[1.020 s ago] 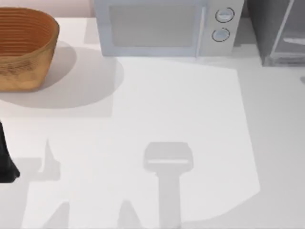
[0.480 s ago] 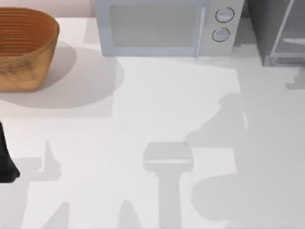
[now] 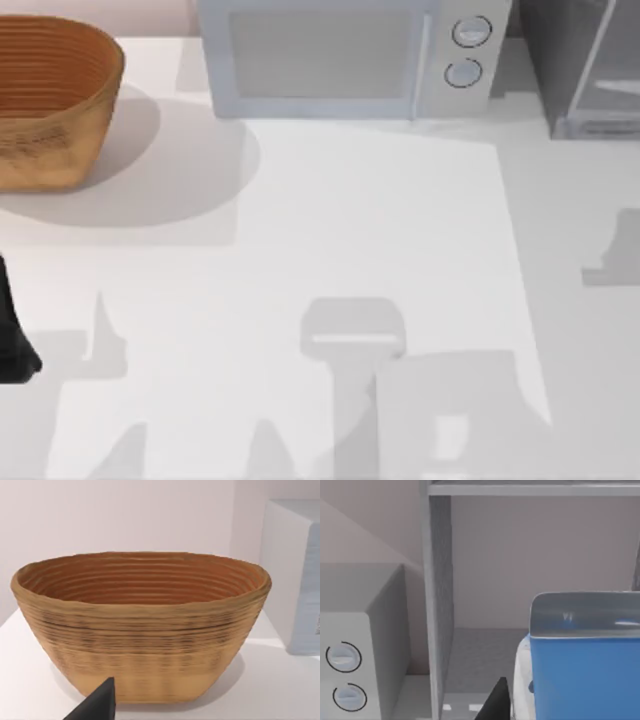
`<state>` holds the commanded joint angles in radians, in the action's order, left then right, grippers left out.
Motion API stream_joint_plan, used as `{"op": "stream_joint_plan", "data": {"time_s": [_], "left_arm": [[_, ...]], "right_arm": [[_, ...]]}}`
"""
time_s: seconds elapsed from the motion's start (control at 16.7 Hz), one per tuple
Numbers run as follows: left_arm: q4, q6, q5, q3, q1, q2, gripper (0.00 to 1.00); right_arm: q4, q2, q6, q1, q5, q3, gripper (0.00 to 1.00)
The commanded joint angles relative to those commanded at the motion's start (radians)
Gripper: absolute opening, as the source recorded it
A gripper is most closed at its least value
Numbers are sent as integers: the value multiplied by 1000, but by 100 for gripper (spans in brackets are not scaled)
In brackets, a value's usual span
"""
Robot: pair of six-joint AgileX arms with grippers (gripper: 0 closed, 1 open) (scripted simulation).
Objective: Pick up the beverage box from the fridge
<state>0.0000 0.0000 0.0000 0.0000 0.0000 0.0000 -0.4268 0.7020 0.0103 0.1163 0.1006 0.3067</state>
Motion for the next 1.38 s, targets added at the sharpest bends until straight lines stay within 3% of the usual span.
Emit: {"op": "stream_joint_plan", "data": {"time_s": [0.3,0.54,1.08,1.38], "left_arm": [[0,0,0,0,0,0,100],[0,0,0,0,0,0,100],[0,0,0,0,0,0,100],[0,0,0,0,0,0,100]], "right_arm": [[273,-468,-4,-72,-62,-199,0],[402,-665,-9,-109,-94,-289,0],[424,-696,-8,-114,-99,-305,0],[327,-557,-5,-163,-102,-274,0]]}}
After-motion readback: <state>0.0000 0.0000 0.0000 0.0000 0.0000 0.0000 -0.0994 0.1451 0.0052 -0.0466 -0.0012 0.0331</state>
